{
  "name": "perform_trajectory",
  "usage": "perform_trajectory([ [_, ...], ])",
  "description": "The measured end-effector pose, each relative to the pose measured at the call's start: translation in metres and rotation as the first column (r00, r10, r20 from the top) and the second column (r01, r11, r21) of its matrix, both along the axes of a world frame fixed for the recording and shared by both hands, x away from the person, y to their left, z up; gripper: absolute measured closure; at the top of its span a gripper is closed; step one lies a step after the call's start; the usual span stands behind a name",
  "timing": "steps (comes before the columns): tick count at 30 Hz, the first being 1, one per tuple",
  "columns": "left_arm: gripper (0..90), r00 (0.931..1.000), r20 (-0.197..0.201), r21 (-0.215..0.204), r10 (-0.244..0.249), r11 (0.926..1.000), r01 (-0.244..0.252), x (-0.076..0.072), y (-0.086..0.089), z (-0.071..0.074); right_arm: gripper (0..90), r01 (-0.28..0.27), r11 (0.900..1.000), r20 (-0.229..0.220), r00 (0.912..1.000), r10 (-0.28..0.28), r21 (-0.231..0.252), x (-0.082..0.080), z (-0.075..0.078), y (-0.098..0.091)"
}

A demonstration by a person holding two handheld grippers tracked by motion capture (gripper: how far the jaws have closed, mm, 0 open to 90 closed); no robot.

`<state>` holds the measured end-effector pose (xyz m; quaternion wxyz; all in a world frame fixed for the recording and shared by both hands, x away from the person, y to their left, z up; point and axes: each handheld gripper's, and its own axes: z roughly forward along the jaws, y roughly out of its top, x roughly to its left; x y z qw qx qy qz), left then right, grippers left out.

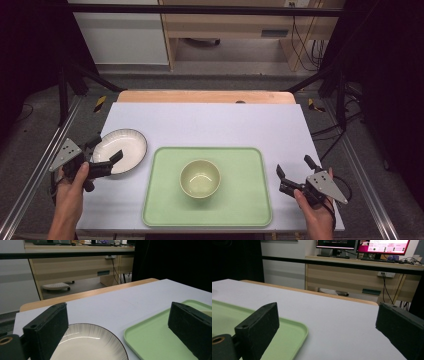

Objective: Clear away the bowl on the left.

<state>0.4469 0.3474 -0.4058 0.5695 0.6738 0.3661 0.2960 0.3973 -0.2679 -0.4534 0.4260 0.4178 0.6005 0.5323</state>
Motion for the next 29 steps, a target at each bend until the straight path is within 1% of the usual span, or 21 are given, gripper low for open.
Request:
perform_trajectory([
  [2, 2.7, 1.0, 0.0, 0.002, -0.003, 1.0, 0.003, 0.001, 0.001, -0.002, 5.2, 0.0, 1.0, 0.0, 1.0, 0.0, 0.0, 0.0, 0.0, 0.0],
  [4, 2.7, 0.9998, -0.003, 0.008, -0.018, 0.9998, 0.018, 0.001, 0.002, -0.005, 5.2, -0.002, 1.0, -0.001, 1.0, 0.002, -0.001, 0.0, 0.0, 0.0],
  [8, 2.5, 0.9992, -0.012, -0.004, -0.039, 0.9992, 0.039, 0.002, 0.003, -0.011, 5.2, 0.0, 1.0, 0.0, 1.0, 0.0, 0.001, 0.0, 0.0, 0.0],
  [9, 2.5, 0.9989, -0.009, -0.006, -0.047, 0.9989, 0.047, 0.002, 0.002, -0.012, 5.2, 0.0, 1.0, -0.005, 1.0, 0.0, -0.002, 0.0, 0.0, 0.0],
  [11, 2.3, 0.997, -0.01, 0.009, -0.076, 0.9971, 0.076, 0.002, 0.002, -0.016, 5.2, -0.002, 1.0, -0.002, 1.0, 0.002, 0.0, 0.0, 0.0, 0.001],
  [12, 2.3, 0.9963, -0.007, 0.006, -0.086, 0.9963, 0.086, 0.002, 0.001, -0.019, 5.1, -0.002, 1.0, -0.002, 1.0, 0.002, -0.001, 0.0, 0.0, 0.001],
  [15, 1.9, 0.9946, -0.018, 0.021, -0.102, 0.9945, 0.103, 0.002, 0.002, -0.024, 5.2, -0.003, 1.0, -0.002, 1.0, 0.003, -0.001, 0.0, 0.0, 0.001],
  [16, 1.8, 0.9944, -0.021, 0.02, -0.103, 0.9944, 0.104, 0.003, 0.002, -0.025, 5.1, -0.004, 1.0, -0.004, 1.0, 0.004, -0.001, 0.0, -0.001, 0.001],
  [18, 1.6, 0.9951, -0.045, 0.037, -0.088, 0.9953, 0.089, 0.004, 0.003, -0.029, 5.1, -0.004, 1.0, -0.004, 1.0, 0.004, -0.002, 0.0, -0.001, 0.001],
  [20, 1.7, 0.9958, -0.054, 0.029, -0.074, 0.9967, 0.076, 0.005, 0.005, -0.032, 5.1, -0.003, 1.0, -0.005, 1.0, 0.003, -0.003, 0.0, -0.001, 0.001],
  [21, 1.8, 0.9959, -0.057, 0.032, -0.069, 0.9969, 0.071, 0.005, 0.006, -0.032, 5.1, -0.004, 1.0, -0.004, 1.0, 0.004, -0.002, 0.0, -0.001, 0.001],
  [25, 1.7, 0.9969, -0.062, 0.041, -0.05, 0.9978, 0.052, 0.005, 0.01, -0.033, 5.1, -0.003, 1.0, -0.008, 1.0, 0.003, 0.001, 0.0, -0.001, 0.001],
  [29, 1.8, 0.9973, -0.061, 0.036, -0.041, 0.9984, 0.043, 0.006, 0.012, -0.034, 5.1, -0.001, 1.0, -0.006, 1.0, 0.001, 0.004, 0.001, -0.001, 0.001],
])
